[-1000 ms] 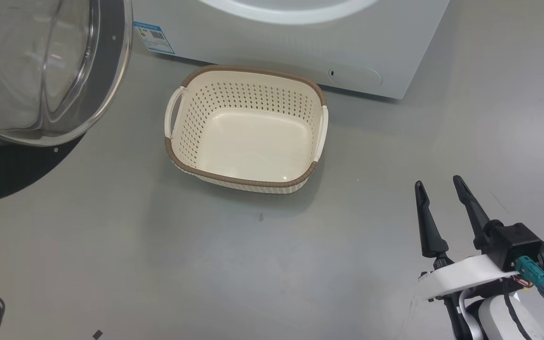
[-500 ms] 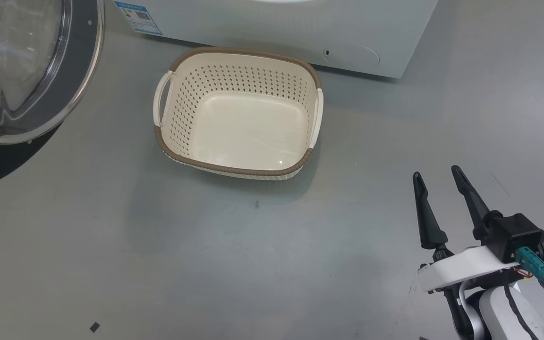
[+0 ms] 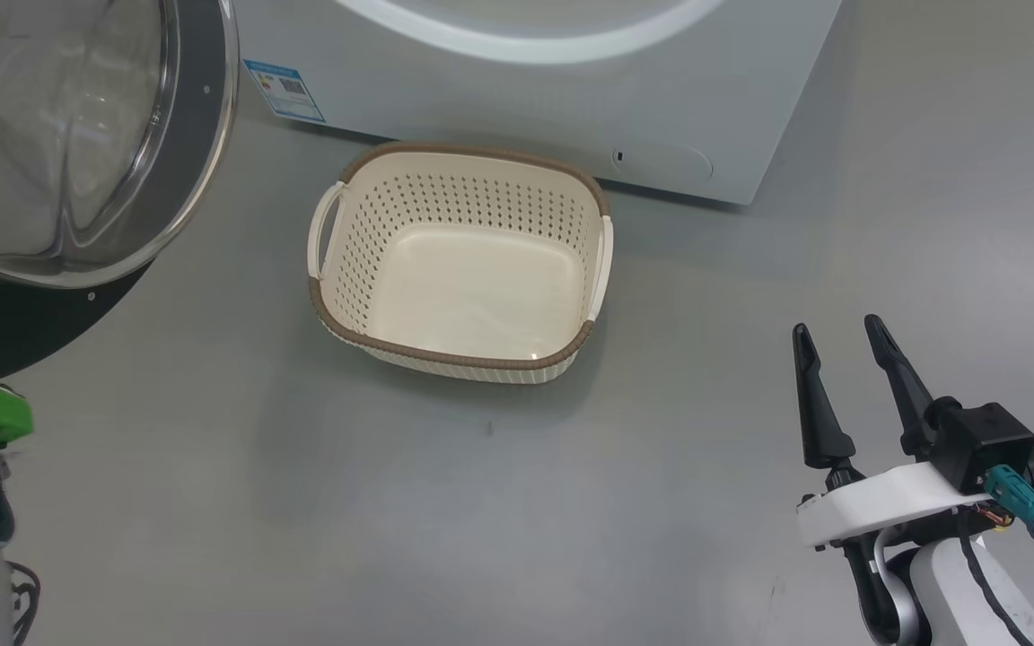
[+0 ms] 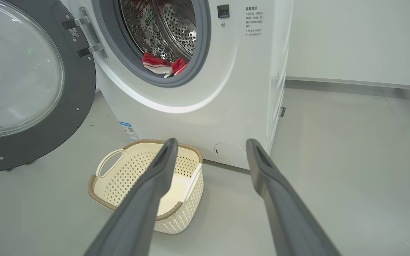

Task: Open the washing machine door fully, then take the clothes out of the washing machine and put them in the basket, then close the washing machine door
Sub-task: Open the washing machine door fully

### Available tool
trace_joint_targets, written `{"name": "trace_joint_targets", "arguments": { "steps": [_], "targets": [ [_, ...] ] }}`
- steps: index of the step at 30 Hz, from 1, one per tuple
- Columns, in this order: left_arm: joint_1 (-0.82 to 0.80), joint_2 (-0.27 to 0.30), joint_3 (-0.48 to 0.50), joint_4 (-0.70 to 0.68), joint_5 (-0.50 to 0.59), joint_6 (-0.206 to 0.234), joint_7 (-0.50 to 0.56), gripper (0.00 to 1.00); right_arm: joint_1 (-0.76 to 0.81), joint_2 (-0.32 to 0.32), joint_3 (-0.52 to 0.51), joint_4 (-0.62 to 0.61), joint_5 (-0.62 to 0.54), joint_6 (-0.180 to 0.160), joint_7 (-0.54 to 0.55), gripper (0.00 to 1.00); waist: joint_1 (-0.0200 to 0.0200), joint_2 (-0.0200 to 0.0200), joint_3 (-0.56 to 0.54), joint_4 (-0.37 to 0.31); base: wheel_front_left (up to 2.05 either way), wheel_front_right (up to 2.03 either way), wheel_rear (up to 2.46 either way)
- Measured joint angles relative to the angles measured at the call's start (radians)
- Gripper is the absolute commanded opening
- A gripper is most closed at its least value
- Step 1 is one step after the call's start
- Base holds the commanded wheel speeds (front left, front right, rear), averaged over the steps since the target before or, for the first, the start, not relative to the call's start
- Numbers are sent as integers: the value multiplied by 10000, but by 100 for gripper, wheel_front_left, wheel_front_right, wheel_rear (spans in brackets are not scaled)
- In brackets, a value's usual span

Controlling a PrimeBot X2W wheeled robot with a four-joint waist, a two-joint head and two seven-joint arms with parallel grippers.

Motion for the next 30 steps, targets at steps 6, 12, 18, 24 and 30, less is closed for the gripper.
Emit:
{"name": "trace_joint_targets", "arguments": {
  "steps": [6,12,18,24,30],
  "targets": [
    [325,-188,-535,-67,491,-238,-44,0,5,138,-201,265,130,0,-165,100,0,0,-637,-24,0,0,0],
    [797,-460,-897,-194,640,-355,-77,0,63,221,-349,408,316,-2,-209,100,0,0,-1220,-102,0,0,0],
    [1476,-685,-1191,-428,842,-502,-86,0,436,384,-483,512,548,-6,-265,100,0,0,-1897,-296,0,0,0],
    [2327,-959,-1507,-874,918,-673,-90,0,717,439,-633,502,644,-13,-297,100,-1,0,-2488,-732,0,0,0],
    [2795,-1179,-1707,-1432,1003,-748,-92,0,976,433,-757,416,656,-15,-309,100,0,0,-2816,-1196,0,0,0]
  ]
}}
